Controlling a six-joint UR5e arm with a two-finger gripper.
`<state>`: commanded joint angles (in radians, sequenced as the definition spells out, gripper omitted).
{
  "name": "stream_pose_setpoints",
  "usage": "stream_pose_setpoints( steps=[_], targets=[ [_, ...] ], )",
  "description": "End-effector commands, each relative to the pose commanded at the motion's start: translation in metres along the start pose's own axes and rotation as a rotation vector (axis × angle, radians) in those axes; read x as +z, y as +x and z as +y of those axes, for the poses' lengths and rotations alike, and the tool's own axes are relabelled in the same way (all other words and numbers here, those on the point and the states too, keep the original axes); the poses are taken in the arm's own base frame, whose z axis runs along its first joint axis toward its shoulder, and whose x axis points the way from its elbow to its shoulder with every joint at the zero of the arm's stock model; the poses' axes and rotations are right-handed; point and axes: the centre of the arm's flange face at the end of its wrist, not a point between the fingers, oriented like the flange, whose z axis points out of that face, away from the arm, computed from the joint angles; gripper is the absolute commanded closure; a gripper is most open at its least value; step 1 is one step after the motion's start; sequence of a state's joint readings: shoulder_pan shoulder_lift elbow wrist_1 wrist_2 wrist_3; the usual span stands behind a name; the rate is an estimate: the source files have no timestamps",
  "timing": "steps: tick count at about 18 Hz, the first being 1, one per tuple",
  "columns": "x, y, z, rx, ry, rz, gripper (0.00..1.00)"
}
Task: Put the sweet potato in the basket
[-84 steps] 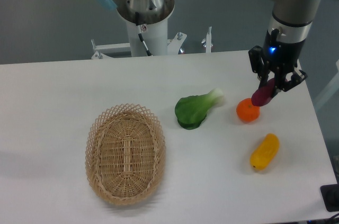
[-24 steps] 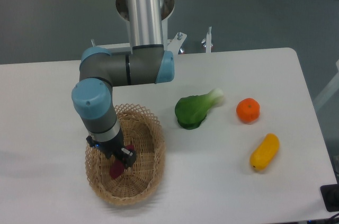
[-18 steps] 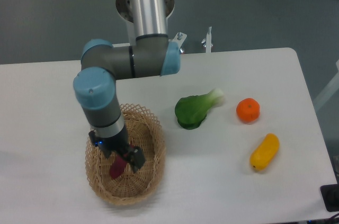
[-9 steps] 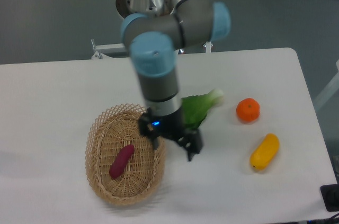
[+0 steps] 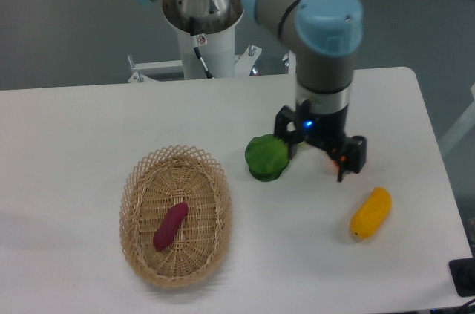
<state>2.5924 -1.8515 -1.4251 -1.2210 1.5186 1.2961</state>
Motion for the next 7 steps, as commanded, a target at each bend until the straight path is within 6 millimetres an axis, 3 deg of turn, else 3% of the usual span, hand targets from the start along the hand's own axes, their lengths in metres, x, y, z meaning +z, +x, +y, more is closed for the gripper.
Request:
stream_pose_setpoints(
  steps=[7],
  targets=[
    [-0.0006, -0.002, 0.0034, 0.002, -0.001, -0.001, 0.0]
  ],
)
